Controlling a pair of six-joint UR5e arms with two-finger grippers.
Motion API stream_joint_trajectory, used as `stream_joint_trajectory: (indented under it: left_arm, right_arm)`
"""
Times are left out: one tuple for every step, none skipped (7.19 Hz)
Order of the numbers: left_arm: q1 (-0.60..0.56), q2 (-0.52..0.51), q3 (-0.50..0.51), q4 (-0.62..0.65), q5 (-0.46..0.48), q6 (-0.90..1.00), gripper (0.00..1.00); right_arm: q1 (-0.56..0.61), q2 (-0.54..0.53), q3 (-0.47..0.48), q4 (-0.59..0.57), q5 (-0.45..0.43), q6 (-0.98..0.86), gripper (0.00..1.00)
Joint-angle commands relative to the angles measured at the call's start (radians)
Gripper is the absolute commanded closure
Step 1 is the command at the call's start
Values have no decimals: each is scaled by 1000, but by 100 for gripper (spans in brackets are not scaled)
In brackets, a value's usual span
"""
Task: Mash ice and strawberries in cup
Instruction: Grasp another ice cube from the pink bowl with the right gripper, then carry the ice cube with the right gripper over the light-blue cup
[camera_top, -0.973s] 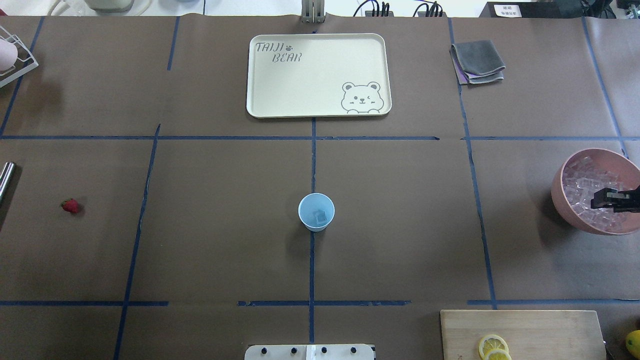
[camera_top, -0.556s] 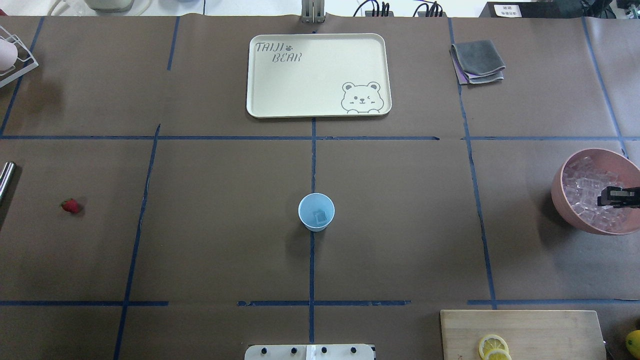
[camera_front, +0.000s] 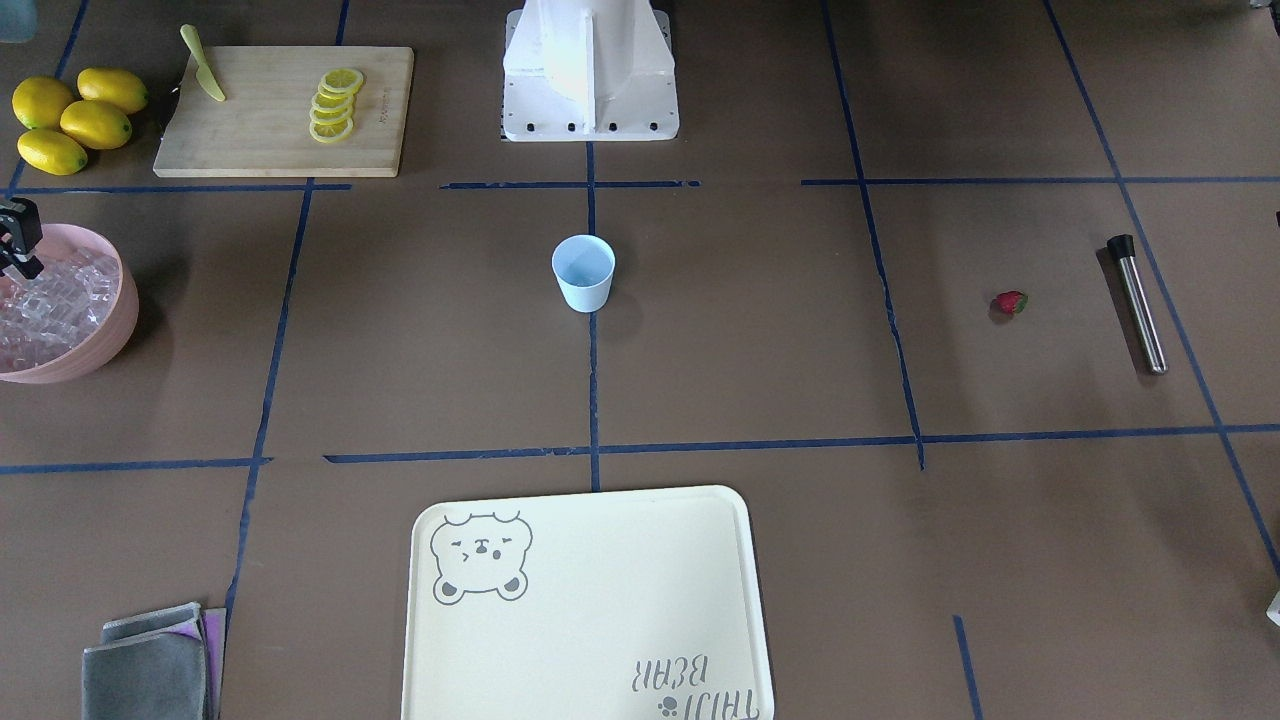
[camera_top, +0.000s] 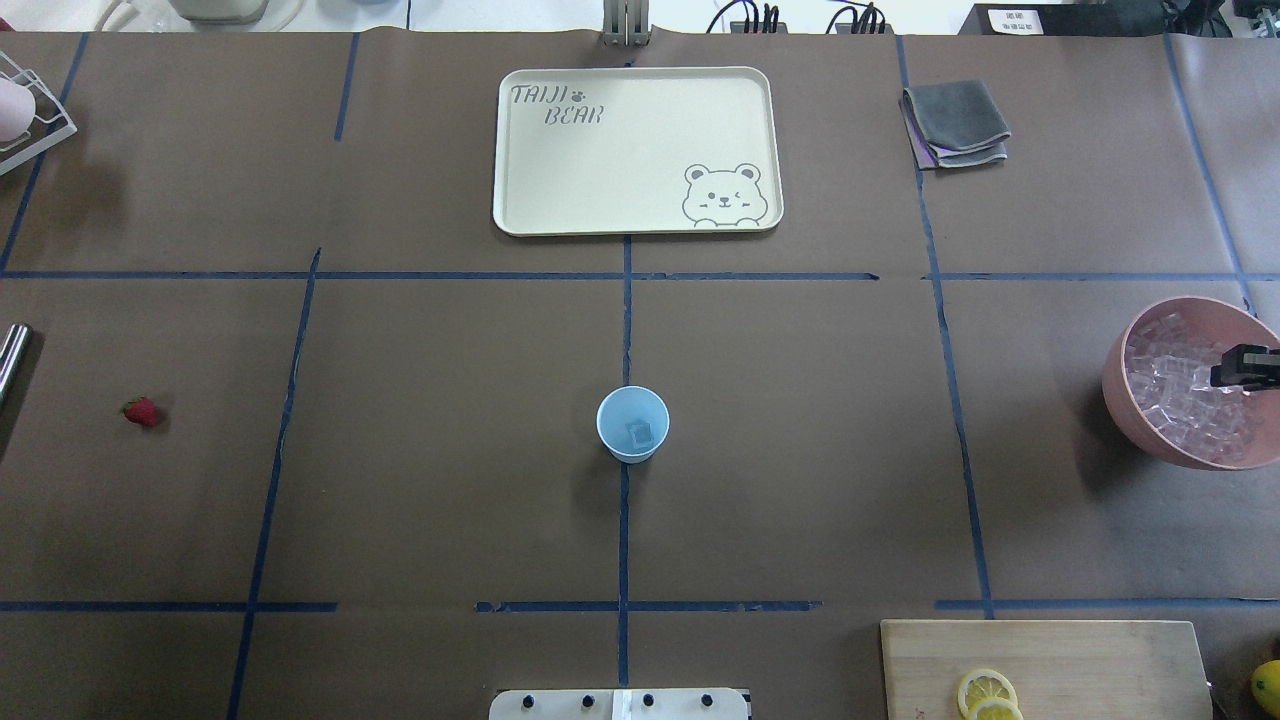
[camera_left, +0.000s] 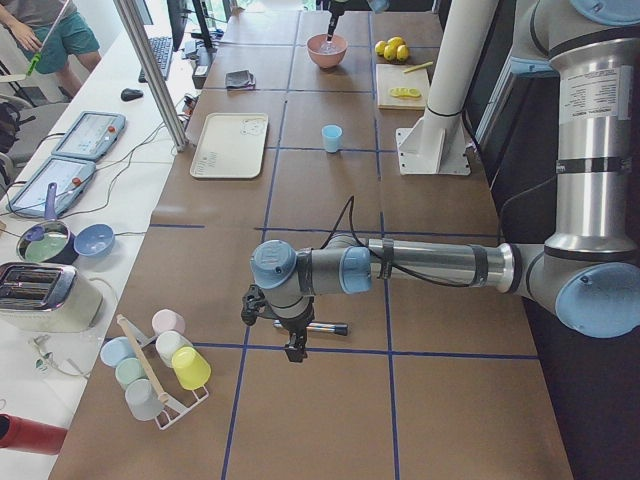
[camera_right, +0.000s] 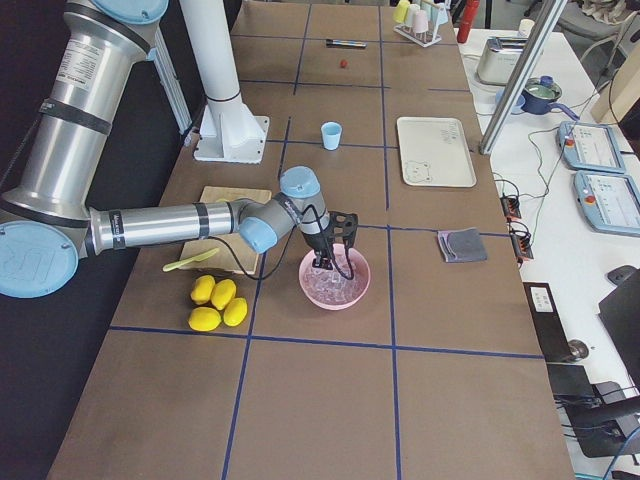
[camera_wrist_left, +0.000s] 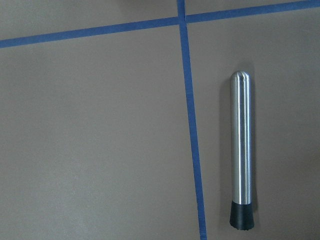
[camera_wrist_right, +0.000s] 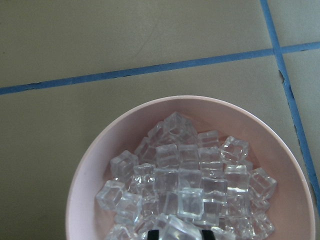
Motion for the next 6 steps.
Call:
stream_joint_trajectory:
  left_arm:
    - [0,1,-1,0,0,0,0]
    - [0,1,-1,0,0,0,0]
    - [0,0,-1,0,0,0,0]
    - [0,0,-1,0,0,0,0]
    - [0,0,-4,-2,0,0,0]
    - [0,0,-8,0,0,0,0]
  right_arm:
    - [-6,93,75,-135,3,-18,98]
    - [-61,157,72,-138,3,-31,97]
    - [-107,275,69,-211,3,-34,97]
    - [-147,447,62,-379,3,-34,97]
    - [-210,621,59,-578,-16,-34,97]
    - [-274,755,35,-693,-52,-32,97]
